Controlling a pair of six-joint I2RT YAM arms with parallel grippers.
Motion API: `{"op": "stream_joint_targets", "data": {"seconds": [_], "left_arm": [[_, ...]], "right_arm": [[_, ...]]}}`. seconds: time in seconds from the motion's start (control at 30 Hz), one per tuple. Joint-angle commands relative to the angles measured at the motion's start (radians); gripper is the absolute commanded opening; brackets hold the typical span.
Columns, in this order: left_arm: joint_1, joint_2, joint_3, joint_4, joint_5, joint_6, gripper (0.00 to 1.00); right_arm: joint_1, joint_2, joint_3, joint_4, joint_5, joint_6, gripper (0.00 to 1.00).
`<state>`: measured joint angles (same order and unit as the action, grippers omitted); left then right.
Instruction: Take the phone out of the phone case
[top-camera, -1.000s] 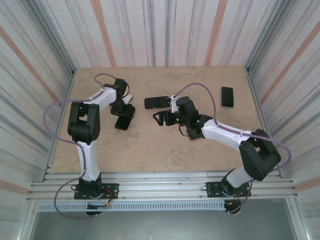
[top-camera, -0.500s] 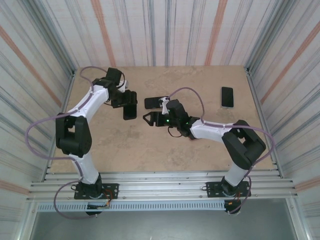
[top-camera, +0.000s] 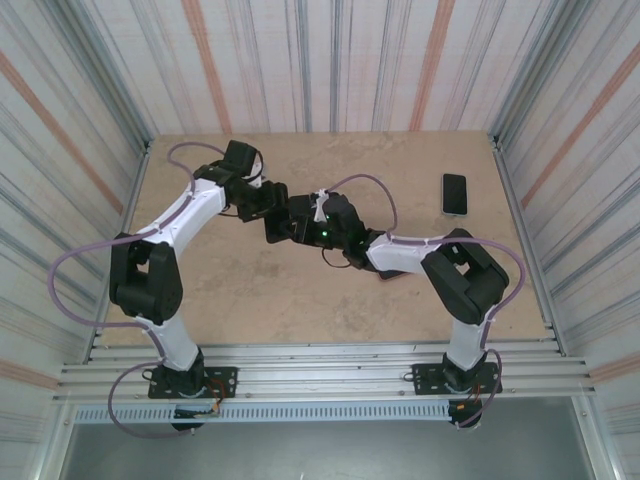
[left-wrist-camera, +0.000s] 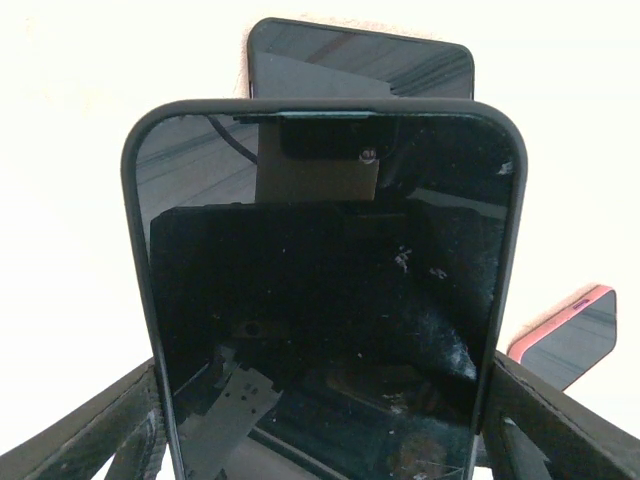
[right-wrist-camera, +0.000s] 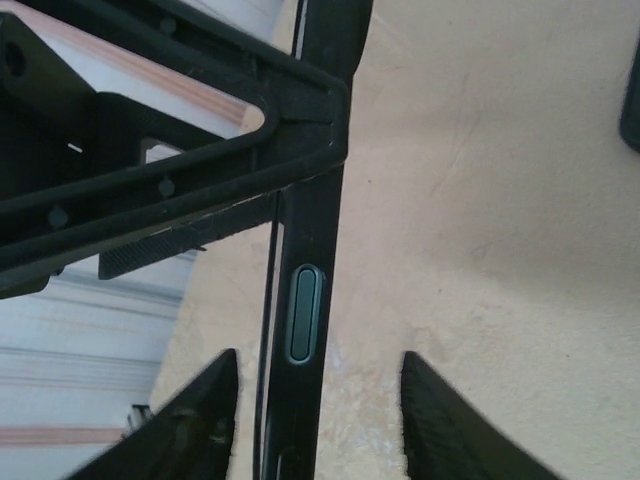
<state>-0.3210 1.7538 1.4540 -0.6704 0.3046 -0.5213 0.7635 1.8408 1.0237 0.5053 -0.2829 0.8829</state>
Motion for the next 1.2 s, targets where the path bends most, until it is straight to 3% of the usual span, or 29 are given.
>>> {"op": "stream_joint_targets", "data": {"seconds": [0.0,0.23,0.3,0.43,0.8,0.97,1.17], "left_arm": [[-0.006,-0.063,0.01,0.044,0.015,-0.036,0.64],[-0.01,-0.059,0.013,0.048,0.015,-0.045,0.66],[-0.009,-0.059,0.019,0.041,0.015,-0.04,0.72],[-0.005,-0.061,0.043,0.043,0.053,0.008,0.99],[0.096,-0.074,0.033,0.166,0.258,-0.013,0.98],[0.134,-0.084,-0.015,0.369,0.403,-0.126,0.96],[0.161,-0.093,-0.016,0.565,0.501,-0.272,0.93]], "right_arm": [[-0.01,0.029,0.033,0.04,-0.041,0.063,0.32],[-0.015,0.046,0.075,0.052,-0.065,0.094,0.06],[-0.016,0.041,0.08,0.052,-0.065,0.098,0.02],[-0.026,0.02,0.085,0.049,-0.065,0.108,0.0],[-0.092,-0.077,0.055,0.106,-0.14,0.199,0.0],[-0.126,-0.111,0.039,0.224,-0.202,0.338,0.0],[-0.143,-0.124,0.042,0.332,-0.262,0.457,0.0]]}}
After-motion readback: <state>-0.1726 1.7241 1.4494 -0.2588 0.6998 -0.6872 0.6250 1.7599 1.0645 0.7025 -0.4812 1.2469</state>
